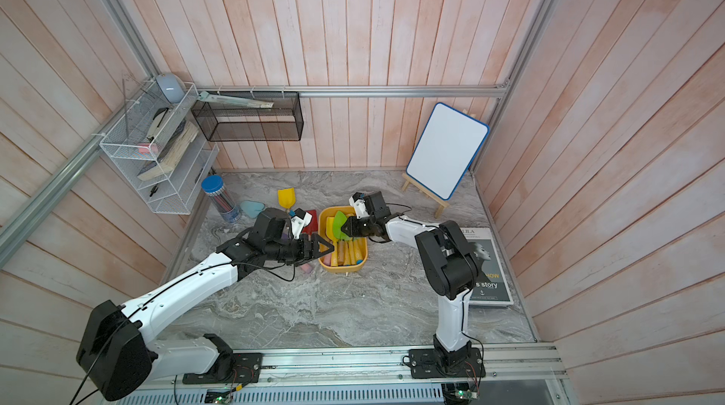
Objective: Put the shovel into the storage box
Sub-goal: Place the shovel in the storage box.
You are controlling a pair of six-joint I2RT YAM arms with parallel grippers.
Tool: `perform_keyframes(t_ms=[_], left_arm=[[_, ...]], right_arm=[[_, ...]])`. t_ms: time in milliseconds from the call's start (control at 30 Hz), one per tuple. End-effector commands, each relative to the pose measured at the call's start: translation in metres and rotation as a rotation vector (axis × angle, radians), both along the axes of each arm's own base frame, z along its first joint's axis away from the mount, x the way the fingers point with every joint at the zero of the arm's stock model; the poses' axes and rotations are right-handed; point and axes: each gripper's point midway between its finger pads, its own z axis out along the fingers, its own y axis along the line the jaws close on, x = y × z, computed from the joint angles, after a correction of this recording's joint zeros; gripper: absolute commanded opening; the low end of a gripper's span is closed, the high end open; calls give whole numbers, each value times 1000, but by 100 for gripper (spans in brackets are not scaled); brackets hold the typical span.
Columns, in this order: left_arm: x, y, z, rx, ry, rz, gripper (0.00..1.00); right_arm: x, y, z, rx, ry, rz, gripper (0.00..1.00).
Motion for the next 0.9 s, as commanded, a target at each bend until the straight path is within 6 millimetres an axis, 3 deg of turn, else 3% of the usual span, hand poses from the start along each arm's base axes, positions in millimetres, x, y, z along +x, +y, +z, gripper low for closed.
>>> perform_keyframes(t_ms=[0,467,867], left_arm=[[0,6,0,7,-9,26,73],[-1,25,-26,119,64,113,73],[1,40,-47,226,131,189,73]], right_arm=[[-1,-5,0,-30,9,-7,25],[6,-20,15,-182,-24,-67,30],[12,-20,29,-327,-55,-115,32]])
